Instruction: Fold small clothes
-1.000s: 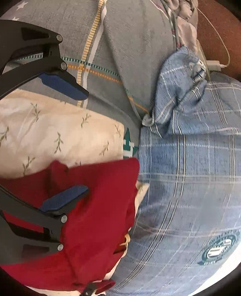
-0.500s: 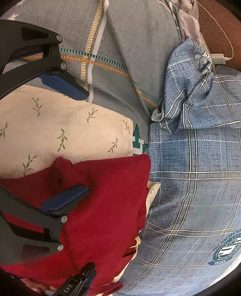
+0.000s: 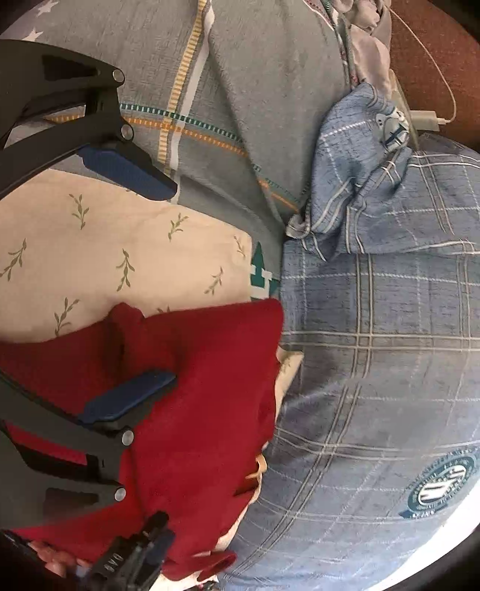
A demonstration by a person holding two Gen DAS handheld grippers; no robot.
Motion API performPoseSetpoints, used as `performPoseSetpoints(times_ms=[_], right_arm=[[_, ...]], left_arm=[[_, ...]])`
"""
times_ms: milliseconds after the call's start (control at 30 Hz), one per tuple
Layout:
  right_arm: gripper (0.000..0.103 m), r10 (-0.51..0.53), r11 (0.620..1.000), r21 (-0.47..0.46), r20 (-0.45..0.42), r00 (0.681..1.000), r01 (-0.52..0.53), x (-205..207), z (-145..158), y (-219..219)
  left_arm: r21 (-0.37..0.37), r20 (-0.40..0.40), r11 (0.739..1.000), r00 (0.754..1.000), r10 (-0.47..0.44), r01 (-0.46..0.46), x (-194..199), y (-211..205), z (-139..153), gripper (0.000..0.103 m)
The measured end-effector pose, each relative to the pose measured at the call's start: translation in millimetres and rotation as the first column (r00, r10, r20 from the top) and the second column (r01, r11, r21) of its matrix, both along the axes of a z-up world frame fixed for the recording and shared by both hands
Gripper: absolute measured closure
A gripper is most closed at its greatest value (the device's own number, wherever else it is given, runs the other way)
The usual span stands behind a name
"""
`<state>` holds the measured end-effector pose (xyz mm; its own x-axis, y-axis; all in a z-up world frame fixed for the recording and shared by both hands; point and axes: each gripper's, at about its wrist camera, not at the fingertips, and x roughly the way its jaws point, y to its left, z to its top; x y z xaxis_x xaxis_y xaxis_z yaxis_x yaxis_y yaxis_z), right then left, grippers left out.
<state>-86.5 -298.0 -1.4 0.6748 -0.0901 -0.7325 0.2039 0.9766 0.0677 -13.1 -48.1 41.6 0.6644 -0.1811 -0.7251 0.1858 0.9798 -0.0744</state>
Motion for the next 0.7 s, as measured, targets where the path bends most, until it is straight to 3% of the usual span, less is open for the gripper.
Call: performPoseSetpoints(times_ms=[167, 300, 400, 500, 600, 700], right_arm=[[0.050, 0.004, 1.000, -0.007, 0.011, 1.000, -0.004, -1.7, -2.4, 1.5], [0.049, 0.006, 1.000, 0.006, 0.021, 1.000, -0.006, -4.9, -2.0, 1.1], [0.047, 0.029, 0.995, 0.096, 0.034, 0.999, -0.032, -16.4, 4.7, 4.9], [0.047, 0.150, 0.953, 0.255, 0.066, 0.986, -0.162, -23.6, 14.1, 21.9], [0.047, 0.323, 0.914, 0.224, 0.104, 0.941, -0.339, -17.7, 25.8, 66.5], [0.049, 0.417, 0.877, 0.205, 0.123, 0.901, -0.434, -4.0, 25.6, 102.1]], left_arm=[[0.009, 0.003, 1.000, 1.000, -0.024, 0.024, -2.5, -5.7, -0.2, 0.009], [-0.027, 0.003, 0.999, 1.000, -0.028, 0.028, -2.2, -1.8, 3.5, 0.009], [0.017, -0.006, 0.999, 0.999, -0.034, 0.034, -2.5, 2.6, 8.8, 0.009], [0.071, 0.043, 0.997, 0.999, 0.032, -0.035, -1.5, 16.0, 14.7, 0.009], [0.054, 0.031, 0.994, 0.995, 0.096, -0.097, 5.4, 32.1, 14.6, 0.009], [0.012, 0.002, 0.992, 0.993, 0.122, -0.122, 9.1, 43.8, 12.5, 0.009]])
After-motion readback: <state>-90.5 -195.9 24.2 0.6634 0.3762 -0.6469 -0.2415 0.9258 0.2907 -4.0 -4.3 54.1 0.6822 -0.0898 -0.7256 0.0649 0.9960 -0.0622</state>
